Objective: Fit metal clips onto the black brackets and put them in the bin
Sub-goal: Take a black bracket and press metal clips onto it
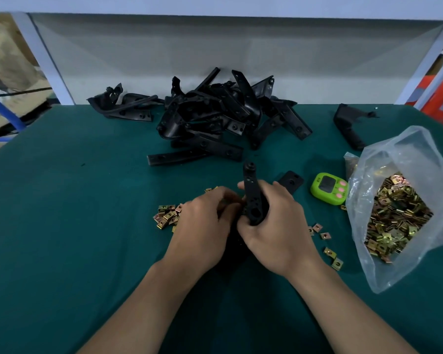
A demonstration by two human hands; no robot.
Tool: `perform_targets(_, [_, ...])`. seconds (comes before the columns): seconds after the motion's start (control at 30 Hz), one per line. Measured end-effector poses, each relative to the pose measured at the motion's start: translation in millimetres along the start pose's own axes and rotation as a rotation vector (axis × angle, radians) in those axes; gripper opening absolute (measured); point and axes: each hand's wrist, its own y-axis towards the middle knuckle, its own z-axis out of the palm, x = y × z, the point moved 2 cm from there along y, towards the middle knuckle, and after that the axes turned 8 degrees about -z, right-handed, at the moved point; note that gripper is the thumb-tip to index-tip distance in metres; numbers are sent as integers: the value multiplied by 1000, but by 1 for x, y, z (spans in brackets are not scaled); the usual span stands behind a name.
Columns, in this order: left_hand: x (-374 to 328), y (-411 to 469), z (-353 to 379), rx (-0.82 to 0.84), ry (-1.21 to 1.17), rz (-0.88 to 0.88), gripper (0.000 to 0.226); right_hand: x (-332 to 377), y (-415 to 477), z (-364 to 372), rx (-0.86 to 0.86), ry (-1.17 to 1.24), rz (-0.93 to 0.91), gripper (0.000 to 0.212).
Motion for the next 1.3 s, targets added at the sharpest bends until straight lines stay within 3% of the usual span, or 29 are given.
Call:
perform_targets(0.4, [0, -10, 3, -9, 29, 59, 13, 0, 4, -4, 91, 4, 34, 11])
perform_targets(0.57, [0, -6, -3, -91, 71, 3, 14, 2, 5, -5, 153, -57, -60, 25])
perform_targets(0.8, [-12, -17, -3, -117, 225, 110, 14, 0, 5, -8, 238, -122, -101, 29])
perform_targets(0.93, [-13, -15, -5, -83, 118, 44, 20, 1, 4, -12, 191, 14, -80, 21])
perform_targets(1.03, [-6, -10, -10, -68, 30, -46, 25, -2, 5, -15, 89, 66, -31, 37])
perform_targets(1.17, [-2, -7, -12, -62, -24, -36, 27, -8, 5, -7, 216, -108, -22, 18])
perform_targets(1.3, [0, -2, -13, -37, -78, -39, 25, -18, 3, -3, 278, -117, 48, 26])
